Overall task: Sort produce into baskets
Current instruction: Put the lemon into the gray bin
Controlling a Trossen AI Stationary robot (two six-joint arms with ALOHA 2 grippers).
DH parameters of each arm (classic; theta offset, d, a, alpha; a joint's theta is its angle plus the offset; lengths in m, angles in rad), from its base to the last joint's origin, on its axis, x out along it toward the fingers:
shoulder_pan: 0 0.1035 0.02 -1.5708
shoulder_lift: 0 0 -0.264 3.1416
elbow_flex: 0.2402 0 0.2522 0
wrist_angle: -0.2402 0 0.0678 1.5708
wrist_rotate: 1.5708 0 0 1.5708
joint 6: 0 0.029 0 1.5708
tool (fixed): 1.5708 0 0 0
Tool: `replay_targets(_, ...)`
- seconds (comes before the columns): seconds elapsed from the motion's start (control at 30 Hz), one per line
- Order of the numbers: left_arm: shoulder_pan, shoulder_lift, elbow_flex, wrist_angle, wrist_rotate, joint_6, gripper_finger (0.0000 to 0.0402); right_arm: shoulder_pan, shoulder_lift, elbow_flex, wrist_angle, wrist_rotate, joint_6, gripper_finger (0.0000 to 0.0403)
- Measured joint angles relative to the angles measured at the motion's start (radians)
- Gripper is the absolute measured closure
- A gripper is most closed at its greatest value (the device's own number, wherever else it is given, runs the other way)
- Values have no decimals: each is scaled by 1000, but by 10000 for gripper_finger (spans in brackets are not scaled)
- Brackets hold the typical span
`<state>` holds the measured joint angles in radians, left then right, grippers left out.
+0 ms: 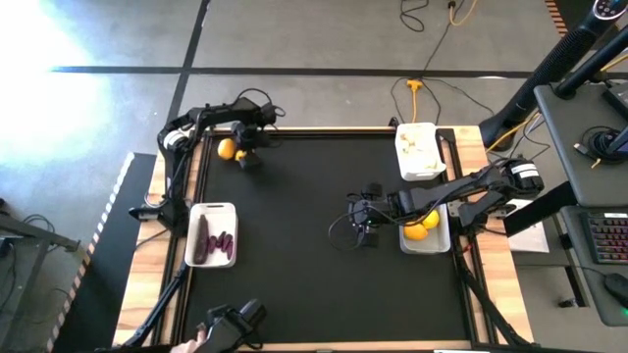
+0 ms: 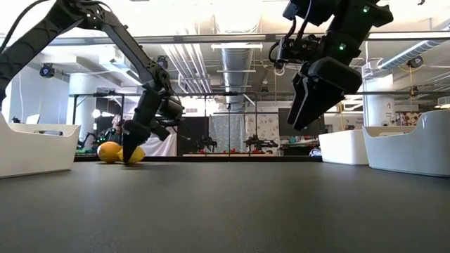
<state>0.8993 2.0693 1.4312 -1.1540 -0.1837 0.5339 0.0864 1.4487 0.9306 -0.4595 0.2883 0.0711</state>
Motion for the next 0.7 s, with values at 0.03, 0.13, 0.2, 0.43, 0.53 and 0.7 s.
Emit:
replay_targets(0.03, 0, 0, -8, 4, 0, -7, 164, 0, 0, 0, 0, 0, 0, 39)
replay_targets(0.13, -4, -10, -31, 25, 14, -37, 201, 0, 0, 0, -11, 0, 0, 39)
replay_targets(0.2, -18, -28, -46, 48, 44, -58, 218, 0, 0, 0, -16, -1, -2, 39)
replay_targets(0.43, -188, -161, -71, 205, 223, -161, 218, 0, 0, 0, -17, -3, -16, 39)
replay_targets(0.53, -310, -210, -92, 317, 237, -212, 218, 0, 0, 0, -14, -3, -18, 39)
replay_targets(0.7, -517, -234, -172, 581, 245, -317, 214, 1, 0, -3, -14, -9, -20, 39)
